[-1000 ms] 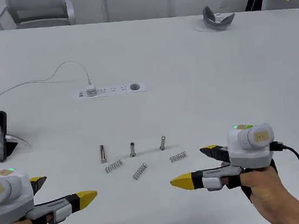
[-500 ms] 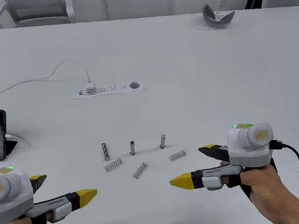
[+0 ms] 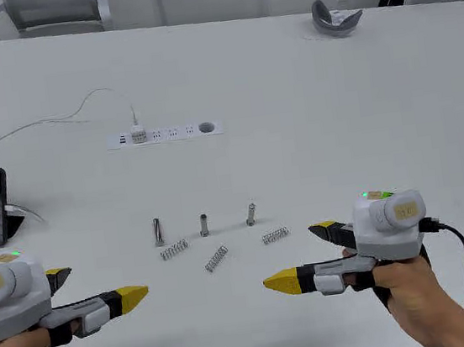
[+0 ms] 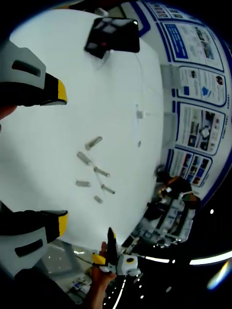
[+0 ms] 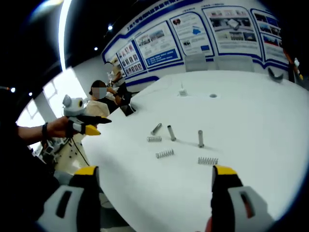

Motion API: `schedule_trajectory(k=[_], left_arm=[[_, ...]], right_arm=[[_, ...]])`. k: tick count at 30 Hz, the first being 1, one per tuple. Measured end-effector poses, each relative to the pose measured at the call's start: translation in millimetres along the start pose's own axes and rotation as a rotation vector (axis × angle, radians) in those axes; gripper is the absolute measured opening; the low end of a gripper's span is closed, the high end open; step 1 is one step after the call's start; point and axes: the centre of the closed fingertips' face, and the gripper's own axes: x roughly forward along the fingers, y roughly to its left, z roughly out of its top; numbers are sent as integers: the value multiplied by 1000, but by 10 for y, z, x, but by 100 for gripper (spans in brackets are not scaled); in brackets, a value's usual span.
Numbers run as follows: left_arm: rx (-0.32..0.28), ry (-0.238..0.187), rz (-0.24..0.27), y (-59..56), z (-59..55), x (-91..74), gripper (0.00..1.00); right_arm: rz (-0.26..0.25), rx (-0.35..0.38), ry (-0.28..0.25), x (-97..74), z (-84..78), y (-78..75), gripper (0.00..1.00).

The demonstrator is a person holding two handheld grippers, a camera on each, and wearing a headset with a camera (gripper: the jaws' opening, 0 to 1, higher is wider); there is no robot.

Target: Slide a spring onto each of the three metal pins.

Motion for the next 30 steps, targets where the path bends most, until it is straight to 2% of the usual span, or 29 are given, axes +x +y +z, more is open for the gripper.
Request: schedule_trajectory(k=[5, 12, 30], left_arm=[[-11, 6, -1, 30, 3, 56, 90], [-25, 17, -5, 65, 6, 147, 89], [-23, 62, -26, 103, 40, 417, 87]], right_arm=[[-3, 4, 4, -11, -34, 22, 98], [-16, 25, -17, -29, -34, 32, 98], [-50, 32, -3, -43, -112, 61, 96]])
